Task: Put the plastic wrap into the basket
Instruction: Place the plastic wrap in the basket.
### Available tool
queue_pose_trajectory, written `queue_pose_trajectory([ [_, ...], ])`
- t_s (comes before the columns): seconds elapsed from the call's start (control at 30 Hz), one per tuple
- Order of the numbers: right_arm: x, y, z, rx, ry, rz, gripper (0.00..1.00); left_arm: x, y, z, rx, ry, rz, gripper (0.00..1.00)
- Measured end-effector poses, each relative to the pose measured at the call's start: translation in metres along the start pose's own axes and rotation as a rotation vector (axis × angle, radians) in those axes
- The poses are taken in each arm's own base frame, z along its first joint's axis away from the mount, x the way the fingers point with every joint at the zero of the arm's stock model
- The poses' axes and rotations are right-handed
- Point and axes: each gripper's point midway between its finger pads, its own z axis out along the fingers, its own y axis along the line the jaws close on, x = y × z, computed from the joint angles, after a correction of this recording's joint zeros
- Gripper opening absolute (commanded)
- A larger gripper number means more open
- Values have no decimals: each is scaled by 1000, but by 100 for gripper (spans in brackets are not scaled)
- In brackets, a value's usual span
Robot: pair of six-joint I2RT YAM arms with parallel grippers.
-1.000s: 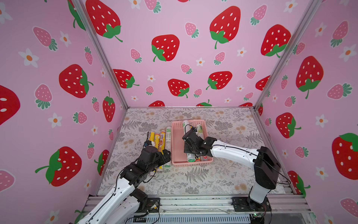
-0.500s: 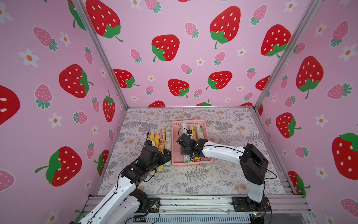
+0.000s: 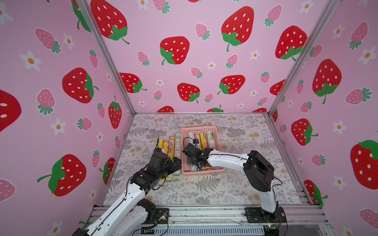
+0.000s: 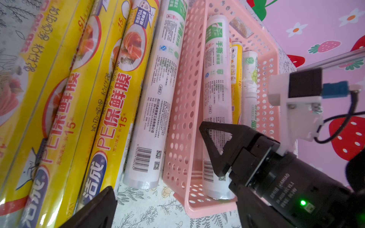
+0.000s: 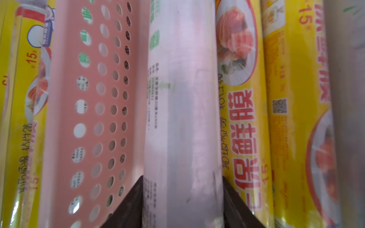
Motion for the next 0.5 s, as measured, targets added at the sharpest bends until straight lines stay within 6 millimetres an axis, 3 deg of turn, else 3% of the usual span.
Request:
queue_pose_trajectory([
  [0.2, -1, 2, 0, -9, -2, 3, 59, -2, 5, -3, -21, -10, -2, 100],
  [0.5, -16, 21, -8, -98, -53, -6, 63, -16, 8, -14, -35, -52, -18, 100],
])
